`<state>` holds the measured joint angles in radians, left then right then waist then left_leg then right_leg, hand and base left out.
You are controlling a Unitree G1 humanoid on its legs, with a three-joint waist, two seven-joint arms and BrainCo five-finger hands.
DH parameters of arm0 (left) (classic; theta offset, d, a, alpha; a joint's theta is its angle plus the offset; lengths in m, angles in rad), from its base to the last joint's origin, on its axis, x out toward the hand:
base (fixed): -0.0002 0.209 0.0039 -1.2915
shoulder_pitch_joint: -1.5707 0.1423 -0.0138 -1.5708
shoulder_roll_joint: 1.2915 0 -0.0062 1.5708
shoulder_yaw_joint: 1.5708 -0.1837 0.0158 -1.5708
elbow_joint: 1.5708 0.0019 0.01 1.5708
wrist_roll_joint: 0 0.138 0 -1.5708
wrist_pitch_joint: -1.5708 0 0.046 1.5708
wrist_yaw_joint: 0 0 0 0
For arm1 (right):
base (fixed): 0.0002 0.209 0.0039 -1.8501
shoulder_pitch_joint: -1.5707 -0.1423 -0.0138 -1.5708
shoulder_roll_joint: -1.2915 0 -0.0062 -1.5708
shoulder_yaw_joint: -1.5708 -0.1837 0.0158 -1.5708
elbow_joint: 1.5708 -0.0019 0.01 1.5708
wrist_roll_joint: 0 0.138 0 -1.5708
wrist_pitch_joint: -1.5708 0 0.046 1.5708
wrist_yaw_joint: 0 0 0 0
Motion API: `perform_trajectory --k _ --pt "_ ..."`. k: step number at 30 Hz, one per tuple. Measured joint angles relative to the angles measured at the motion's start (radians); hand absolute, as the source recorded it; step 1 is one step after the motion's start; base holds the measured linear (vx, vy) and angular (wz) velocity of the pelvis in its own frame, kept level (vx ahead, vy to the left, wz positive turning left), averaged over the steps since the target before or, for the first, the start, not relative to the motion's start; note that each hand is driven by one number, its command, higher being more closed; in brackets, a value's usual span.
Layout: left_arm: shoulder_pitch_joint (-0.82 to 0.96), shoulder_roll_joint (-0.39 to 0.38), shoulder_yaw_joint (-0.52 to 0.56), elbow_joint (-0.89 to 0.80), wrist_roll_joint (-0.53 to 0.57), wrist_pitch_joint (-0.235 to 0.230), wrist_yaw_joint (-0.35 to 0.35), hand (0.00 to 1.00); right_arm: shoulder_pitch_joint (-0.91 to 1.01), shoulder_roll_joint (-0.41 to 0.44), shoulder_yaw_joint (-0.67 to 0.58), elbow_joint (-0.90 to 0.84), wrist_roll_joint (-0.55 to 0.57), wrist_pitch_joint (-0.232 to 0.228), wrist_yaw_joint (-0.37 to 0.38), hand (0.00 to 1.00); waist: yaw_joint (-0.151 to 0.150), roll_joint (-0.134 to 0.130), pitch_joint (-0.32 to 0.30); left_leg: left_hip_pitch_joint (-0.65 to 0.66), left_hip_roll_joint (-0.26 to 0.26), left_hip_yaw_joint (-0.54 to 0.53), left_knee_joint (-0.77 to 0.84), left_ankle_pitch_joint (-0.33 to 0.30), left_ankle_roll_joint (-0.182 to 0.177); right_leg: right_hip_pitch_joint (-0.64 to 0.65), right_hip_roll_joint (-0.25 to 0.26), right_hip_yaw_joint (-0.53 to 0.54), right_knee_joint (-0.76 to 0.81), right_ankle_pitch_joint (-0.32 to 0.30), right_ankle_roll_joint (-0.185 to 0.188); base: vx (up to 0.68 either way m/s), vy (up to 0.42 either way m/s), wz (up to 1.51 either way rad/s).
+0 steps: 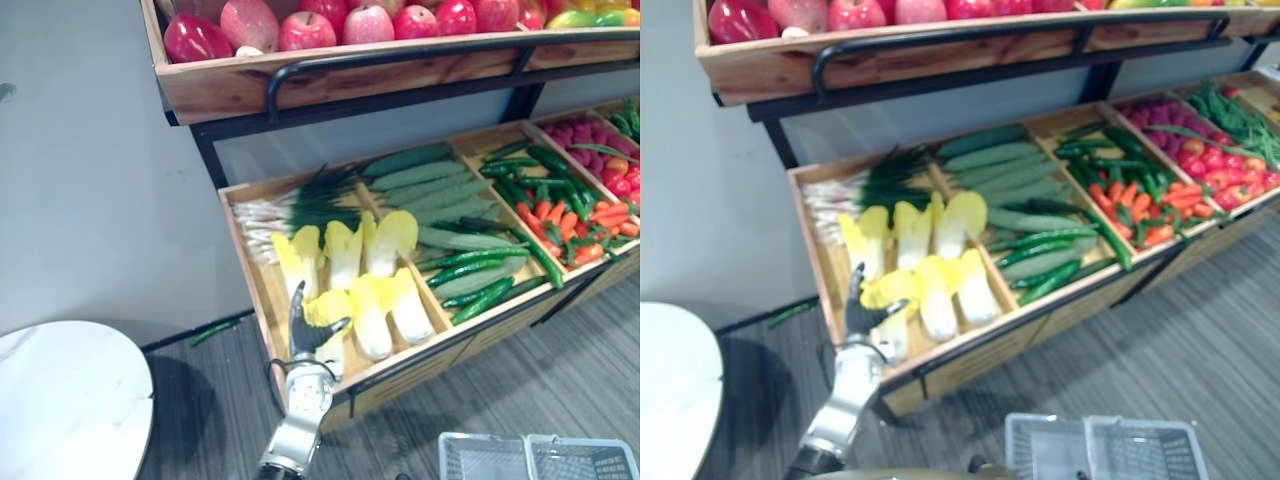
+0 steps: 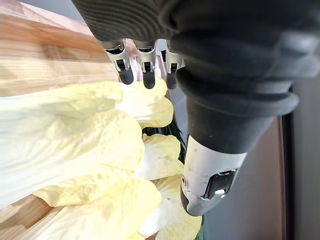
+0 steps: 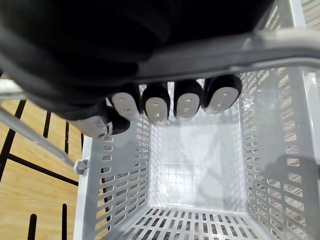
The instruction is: Pick vegetable in the basket
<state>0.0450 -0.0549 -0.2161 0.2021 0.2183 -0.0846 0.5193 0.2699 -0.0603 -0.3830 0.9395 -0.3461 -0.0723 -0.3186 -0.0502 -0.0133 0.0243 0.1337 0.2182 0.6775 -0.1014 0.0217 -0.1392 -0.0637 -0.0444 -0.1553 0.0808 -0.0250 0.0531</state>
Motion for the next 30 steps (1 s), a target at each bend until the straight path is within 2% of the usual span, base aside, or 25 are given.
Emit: perform_trajectory --k 10,14,26,30 --pt "0.034 -0.001 0.06 -0.001 0.001 0.01 0.023 0.0 0.006 0.0 0.008 0.0 0.0 0.0 -0.001 1.0 0.006 -0.003 0.002 0.0 0.005 0.0 0.0 0.0 0.0 0.002 0.005 0.0 -0.003 0.0 0.0 0.0 0.0 0.0" --pt "0.04 -0.002 0.073 -0.001 0.002 0.011 0.025 0.0 0.019 0.001 0.01 0.0 0.0 0.0 -0.001 1.0 0.024 -0.003 0.002 0.0 0.005 -0.001 0.0 0.0 0.0 0.005 0.005 -0.001 -0.007 0.0 0.0 0.0 0.0 0.0" --pt "0.072 -0.003 0.104 0.012 0.031 0.031 0.009 0.0 0.021 0.012 0.039 0.0 -0.001 0.0 -0.002 1.0 0.026 -0.018 0.007 0.009 0.005 -0.002 0.0 -0.003 -0.004 0.018 0.005 -0.003 -0.015 0.0 0.0 0.0 0.0 0.0" --pt "0.071 -0.003 0.103 0.049 0.032 0.031 0.003 0.0 0.019 0.017 0.04 -0.003 -0.001 0.001 -0.004 1.0 0.025 -0.015 0.006 0.01 0.004 -0.001 0.0 -0.003 -0.004 0.018 0.005 -0.003 -0.016 0.0 0.0 0.0 0.0 0.0"
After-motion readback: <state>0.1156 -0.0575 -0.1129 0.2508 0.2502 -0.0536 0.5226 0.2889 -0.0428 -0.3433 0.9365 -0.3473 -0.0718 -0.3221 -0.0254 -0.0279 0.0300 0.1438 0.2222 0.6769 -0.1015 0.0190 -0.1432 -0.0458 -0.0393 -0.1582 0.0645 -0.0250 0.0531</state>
